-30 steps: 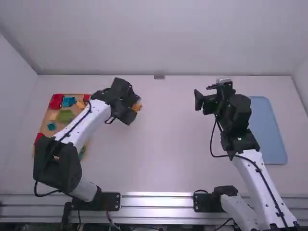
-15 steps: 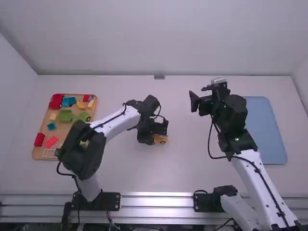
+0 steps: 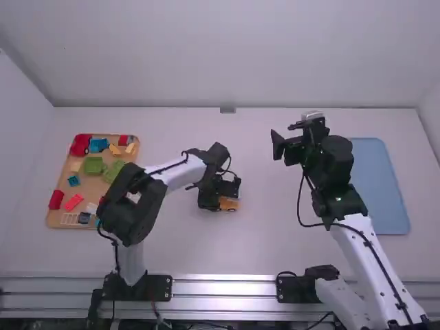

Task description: Assemble lego blocks to make yellow taxi

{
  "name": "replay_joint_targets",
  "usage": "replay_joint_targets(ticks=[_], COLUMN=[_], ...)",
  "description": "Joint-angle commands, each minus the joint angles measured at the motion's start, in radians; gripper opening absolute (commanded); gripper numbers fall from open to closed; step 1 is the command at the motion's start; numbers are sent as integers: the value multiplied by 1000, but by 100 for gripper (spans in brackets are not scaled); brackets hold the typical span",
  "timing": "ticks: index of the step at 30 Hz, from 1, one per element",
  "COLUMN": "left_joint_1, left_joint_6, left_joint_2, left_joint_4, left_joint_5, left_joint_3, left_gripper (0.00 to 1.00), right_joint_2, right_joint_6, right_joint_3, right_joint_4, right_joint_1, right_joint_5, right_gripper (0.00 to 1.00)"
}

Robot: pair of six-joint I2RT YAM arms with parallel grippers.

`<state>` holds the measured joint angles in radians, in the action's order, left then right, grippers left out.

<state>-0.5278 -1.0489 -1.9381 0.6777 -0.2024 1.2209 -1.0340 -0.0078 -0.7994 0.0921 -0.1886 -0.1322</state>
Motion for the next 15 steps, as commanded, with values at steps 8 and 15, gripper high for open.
replay_joint_targets(ticks=[8,15], left_joint_1=[4,31], left_joint_6=[98,143], left_joint_2=[-10,18], left_joint_4=[-91,148], left_joint_5=[8,-27], left_joint_3=[-40,180], left_gripper=[84,87], right_joint_2=[-6,-6], right_joint_6=[4,4], right_joint_3=[-39,-39], right_joint_4=[-3,-3], right_joint_1=[-3,-1], right_joint_5=[-1,-2], right_gripper=[99,99])
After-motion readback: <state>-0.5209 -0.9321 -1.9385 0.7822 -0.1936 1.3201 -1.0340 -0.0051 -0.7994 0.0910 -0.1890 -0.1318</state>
